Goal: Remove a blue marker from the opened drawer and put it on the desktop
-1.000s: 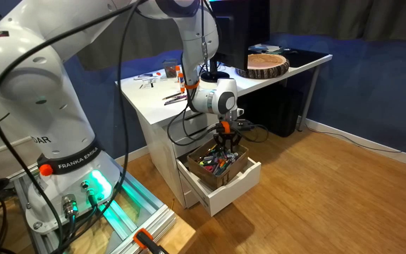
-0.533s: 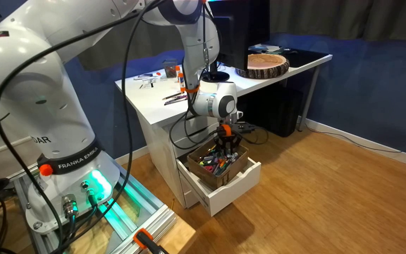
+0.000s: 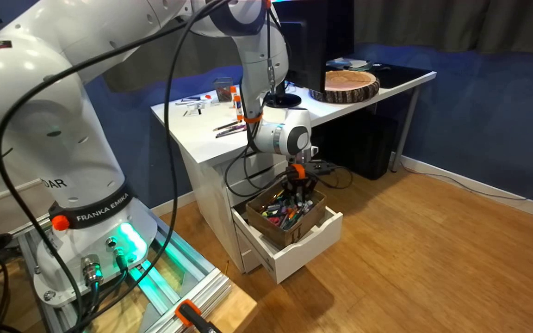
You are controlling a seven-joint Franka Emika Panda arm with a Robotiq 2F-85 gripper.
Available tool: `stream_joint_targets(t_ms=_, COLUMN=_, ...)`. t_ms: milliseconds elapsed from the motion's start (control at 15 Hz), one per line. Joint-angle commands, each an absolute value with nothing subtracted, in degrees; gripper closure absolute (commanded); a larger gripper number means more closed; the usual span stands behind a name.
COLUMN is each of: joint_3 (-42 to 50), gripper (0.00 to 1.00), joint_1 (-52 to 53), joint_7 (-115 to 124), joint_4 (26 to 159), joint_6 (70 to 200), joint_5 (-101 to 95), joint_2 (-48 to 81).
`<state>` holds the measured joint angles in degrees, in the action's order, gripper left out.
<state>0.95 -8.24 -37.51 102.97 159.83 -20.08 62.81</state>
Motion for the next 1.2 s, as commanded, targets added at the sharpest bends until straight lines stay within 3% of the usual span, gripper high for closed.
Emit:
stream_joint_targets(t_ms=0, joint_3=0.6, gripper=0.7, joint_1=-8.7, joint_7=-38.9, joint_4=100.5, joint_6=159.5, joint_5=-21.2, joint_2=64.9)
stream_joint_targets(t_ms=400, joint_3=0.5, gripper=0.75, joint_1=-8.6, joint_7=-40.1, joint_4=100.2, joint_6=158.4, joint_5=-21.0, joint_2=65.4)
stream_joint_targets(t_ms=533, joint_3=0.6, gripper=0.82, joint_1=-8.4, joint_7=-40.2, joint_4=100.3, joint_6=158.3, joint_5=-20.9, joint_2=65.4)
stream_joint_targets(t_ms=600, joint_3=0.6, gripper=0.96, joint_1=-8.3, joint_7=-40.2, joint_4=100.4, joint_6=158.4, joint_5=-20.9, joint_2=65.4)
stream_joint_targets(t_ms=1133, joint_3=0.6, gripper=0.95, joint_1=-7.9, joint_7=-38.8, joint_4=107.5, joint_6=158.3, joint_5=-20.6, joint_2=58.5)
